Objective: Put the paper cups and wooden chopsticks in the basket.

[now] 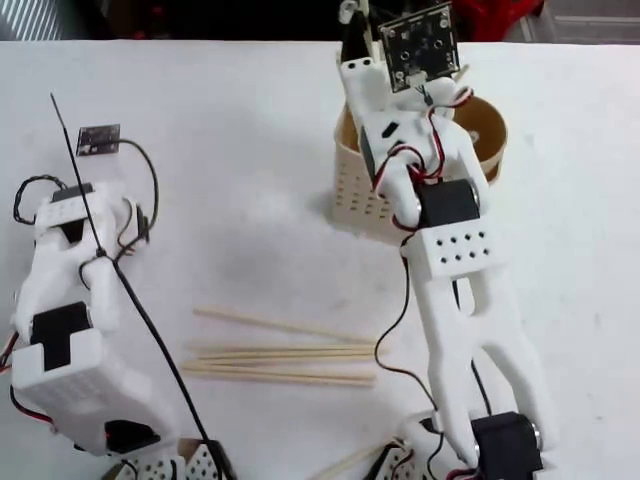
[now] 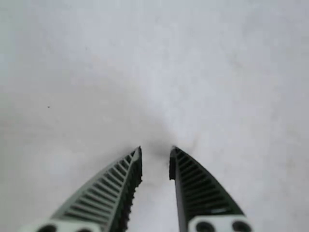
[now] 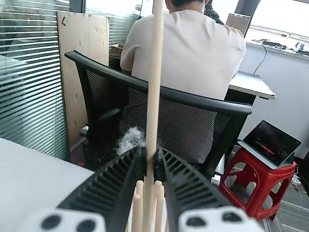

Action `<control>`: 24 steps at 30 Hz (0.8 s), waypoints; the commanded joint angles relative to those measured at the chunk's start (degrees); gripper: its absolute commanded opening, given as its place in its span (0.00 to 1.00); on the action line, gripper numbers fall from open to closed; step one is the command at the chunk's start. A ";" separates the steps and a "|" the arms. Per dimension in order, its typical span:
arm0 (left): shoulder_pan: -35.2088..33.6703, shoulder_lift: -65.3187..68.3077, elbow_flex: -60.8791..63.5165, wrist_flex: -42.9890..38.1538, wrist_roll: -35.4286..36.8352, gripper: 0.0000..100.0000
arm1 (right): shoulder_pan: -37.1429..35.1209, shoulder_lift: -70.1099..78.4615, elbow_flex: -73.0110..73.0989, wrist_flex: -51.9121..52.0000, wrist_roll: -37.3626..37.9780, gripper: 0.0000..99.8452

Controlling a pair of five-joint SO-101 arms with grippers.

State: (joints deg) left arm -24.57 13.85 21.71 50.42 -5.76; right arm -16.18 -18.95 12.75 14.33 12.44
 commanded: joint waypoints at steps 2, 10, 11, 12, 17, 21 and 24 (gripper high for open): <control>0.66 -1.01 -0.70 -0.88 0.35 0.11 | 0.48 -0.75 -0.70 0.66 -0.62 0.10; 0.66 -1.01 -0.70 -0.88 0.35 0.11 | 0.22 -1.98 -0.53 5.32 -0.62 0.11; 0.66 -1.01 -0.70 -0.88 0.35 0.11 | 0.04 -3.03 -0.44 7.34 -0.62 0.10; 0.66 -1.01 -0.70 -0.88 0.35 0.11 | -0.22 -4.26 -0.44 9.89 -0.62 0.08; 0.57 -1.01 -0.70 -0.88 0.35 0.11 | -5.05 -13.32 -0.62 30.11 -0.26 0.04; 0.57 -1.01 -0.70 -0.88 0.35 0.11 | -14.55 -17.63 1.05 48.75 12.22 0.08; 0.57 -1.01 -0.70 -0.88 0.35 0.11 | -24.66 -16.40 8.18 56.04 19.25 0.12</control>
State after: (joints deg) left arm -24.57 13.85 21.71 50.42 -5.76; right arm -32.35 -34.68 16.62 63.03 25.10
